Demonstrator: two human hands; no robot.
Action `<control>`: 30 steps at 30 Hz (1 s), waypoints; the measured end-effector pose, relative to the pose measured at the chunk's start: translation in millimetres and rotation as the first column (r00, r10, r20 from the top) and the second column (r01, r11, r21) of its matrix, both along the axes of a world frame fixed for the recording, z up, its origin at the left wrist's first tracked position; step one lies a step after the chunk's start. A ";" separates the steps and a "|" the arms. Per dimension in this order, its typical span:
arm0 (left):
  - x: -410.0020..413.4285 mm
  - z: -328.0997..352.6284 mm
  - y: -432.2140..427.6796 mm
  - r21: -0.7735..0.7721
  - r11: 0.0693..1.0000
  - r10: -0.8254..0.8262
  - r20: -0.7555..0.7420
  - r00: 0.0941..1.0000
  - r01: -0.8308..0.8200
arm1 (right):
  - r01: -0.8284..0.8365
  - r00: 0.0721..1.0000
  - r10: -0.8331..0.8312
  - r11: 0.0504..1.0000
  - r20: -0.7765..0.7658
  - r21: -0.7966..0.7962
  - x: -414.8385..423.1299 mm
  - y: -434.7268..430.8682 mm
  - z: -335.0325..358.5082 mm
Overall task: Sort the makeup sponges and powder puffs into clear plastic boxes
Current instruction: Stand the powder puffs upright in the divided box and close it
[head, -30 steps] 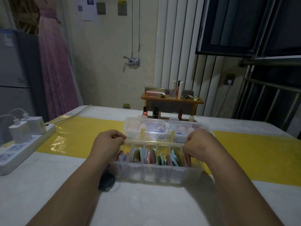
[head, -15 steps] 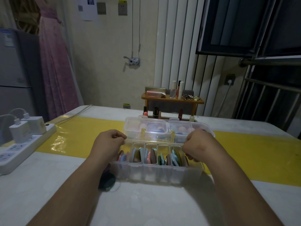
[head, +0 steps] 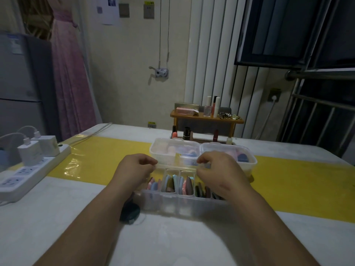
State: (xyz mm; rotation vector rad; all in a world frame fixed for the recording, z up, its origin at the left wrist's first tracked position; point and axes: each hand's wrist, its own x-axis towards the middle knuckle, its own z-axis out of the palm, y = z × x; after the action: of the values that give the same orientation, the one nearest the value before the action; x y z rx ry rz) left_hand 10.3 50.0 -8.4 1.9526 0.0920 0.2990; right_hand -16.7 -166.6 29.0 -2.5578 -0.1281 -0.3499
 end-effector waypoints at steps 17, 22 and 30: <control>-0.9 9.2 44.2 0.694 0.707 0.151 -0.336 0.930 0.136 | -0.042 0.998 0.039 0.996 -0.044 -0.073 2.5 3.2 -5.1; -9.2 14.5 42.6 0.760 0.568 0.198 -0.497 0.845 0.314 | -0.043 0.998 0.040 0.995 -0.040 -0.088 2.8 4.1 -4.1; -25.0 25.9 31.5 0.722 0.498 0.026 -0.566 0.824 0.480 | -0.037 0.999 0.034 0.995 -0.035 -0.098 2.5 3.7 -4.1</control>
State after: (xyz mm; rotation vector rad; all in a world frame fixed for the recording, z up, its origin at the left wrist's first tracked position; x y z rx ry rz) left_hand -14.7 81.4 17.5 2.9714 0.0054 -0.5114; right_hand -14.2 -162.9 25.0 -2.6539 -0.1821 -0.2941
